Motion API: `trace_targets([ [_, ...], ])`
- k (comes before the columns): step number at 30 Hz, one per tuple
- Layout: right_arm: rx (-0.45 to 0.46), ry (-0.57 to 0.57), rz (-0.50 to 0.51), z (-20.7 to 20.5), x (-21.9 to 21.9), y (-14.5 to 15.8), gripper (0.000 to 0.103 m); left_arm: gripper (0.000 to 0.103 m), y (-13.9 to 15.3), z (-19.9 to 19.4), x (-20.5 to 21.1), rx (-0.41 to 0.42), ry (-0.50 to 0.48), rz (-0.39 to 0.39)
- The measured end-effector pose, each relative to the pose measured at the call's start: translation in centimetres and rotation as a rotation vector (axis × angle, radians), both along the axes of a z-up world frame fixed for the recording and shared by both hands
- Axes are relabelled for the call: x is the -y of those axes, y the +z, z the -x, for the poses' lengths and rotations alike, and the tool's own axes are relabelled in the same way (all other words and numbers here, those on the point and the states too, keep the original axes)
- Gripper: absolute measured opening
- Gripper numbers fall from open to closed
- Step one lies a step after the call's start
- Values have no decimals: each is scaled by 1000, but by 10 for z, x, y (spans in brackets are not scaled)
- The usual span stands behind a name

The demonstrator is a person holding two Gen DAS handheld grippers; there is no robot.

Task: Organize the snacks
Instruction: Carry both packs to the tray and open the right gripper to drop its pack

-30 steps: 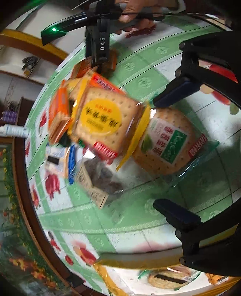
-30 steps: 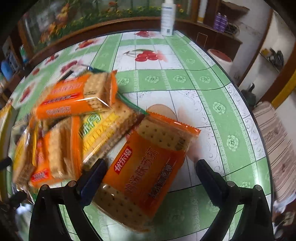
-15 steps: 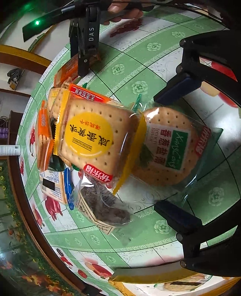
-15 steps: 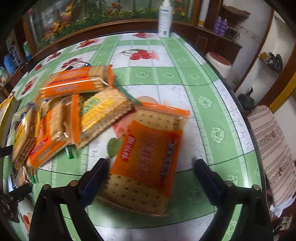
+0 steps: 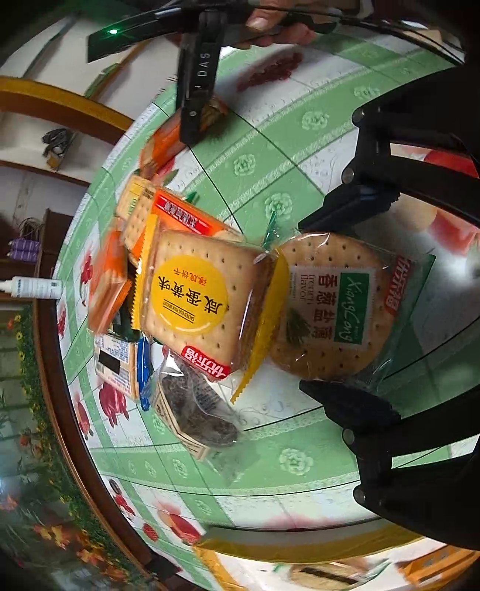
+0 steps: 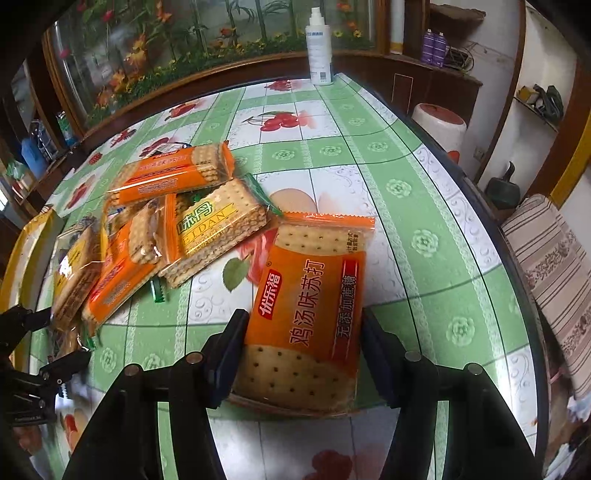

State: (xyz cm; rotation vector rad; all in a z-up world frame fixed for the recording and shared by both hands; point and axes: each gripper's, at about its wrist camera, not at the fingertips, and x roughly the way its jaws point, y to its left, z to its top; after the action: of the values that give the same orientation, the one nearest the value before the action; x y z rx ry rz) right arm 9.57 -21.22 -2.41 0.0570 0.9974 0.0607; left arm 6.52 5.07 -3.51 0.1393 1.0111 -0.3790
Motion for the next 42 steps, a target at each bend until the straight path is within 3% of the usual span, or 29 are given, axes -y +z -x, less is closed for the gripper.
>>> trace_targets([
  [6,40,0,-23,21,3,12,59,75,13,20,-11,38,55,87],
  [17,116,71,-109,75,-10,38,59,76,33,59,-35,98,175,172],
  [28,167,197,-155,109,-57,58,59,76,51,98,-63,153,267,185],
  [42,186,361,-187,122,-136,72,59,76,65,130,-136,217,445,209],
])
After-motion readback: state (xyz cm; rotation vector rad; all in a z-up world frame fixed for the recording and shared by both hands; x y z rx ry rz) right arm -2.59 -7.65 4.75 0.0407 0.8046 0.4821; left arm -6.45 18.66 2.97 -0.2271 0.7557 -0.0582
